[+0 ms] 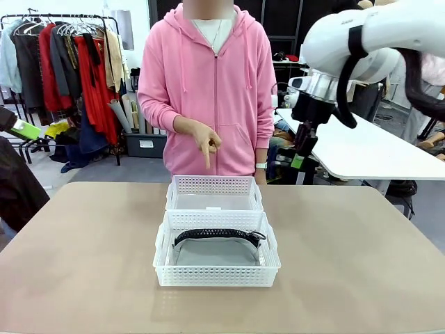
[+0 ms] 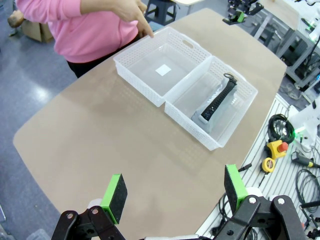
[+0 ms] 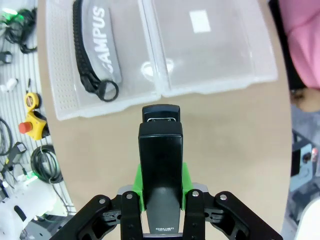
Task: Distribute items into two baskets.
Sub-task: Place the picked Stapler into the Organizing basket as instructed by the person.
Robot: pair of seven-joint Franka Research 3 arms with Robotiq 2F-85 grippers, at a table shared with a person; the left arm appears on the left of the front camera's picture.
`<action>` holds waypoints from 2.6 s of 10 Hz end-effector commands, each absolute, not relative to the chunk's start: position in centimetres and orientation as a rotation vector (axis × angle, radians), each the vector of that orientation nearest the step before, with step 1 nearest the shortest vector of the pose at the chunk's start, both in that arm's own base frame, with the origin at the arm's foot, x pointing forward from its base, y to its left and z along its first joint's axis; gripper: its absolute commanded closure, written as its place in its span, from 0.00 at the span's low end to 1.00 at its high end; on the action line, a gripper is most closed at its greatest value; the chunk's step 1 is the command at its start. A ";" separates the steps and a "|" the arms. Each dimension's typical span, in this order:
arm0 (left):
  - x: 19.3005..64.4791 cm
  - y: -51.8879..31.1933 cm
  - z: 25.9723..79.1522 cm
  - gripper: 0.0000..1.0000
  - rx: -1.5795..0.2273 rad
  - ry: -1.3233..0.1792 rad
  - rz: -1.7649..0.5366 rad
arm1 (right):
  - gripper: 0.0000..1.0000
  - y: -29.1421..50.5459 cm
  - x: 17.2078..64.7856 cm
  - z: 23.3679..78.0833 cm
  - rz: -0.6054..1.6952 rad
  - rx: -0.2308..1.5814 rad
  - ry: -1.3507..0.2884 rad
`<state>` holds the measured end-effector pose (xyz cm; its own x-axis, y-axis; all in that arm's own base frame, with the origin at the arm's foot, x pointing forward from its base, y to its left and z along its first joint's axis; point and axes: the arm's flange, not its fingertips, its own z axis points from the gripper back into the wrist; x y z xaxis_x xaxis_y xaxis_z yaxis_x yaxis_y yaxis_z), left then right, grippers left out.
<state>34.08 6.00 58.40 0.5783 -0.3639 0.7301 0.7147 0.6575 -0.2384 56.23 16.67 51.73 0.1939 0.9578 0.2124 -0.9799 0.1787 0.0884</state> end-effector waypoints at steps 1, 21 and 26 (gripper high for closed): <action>34.1 6.0 58.4 0.00 -0.573 -0.708 -0.671 | 1.00 18.7 57.4 51.9 1.423 0.226 -0.146; 34.1 6.0 58.4 0.00 -0.573 -0.708 -0.671 | 1.00 35.1 63.4 39.4 1.528 0.162 -0.176; 34.1 6.0 58.4 0.00 -0.573 -0.708 -0.671 | 1.00 35.5 64.8 36.8 1.508 0.178 -0.139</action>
<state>34.08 6.00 58.40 0.5784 -0.3641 0.7300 0.7147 0.6576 -0.2383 64.14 34.75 36.19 0.0395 0.9723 0.2304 -0.9990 0.0331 0.0316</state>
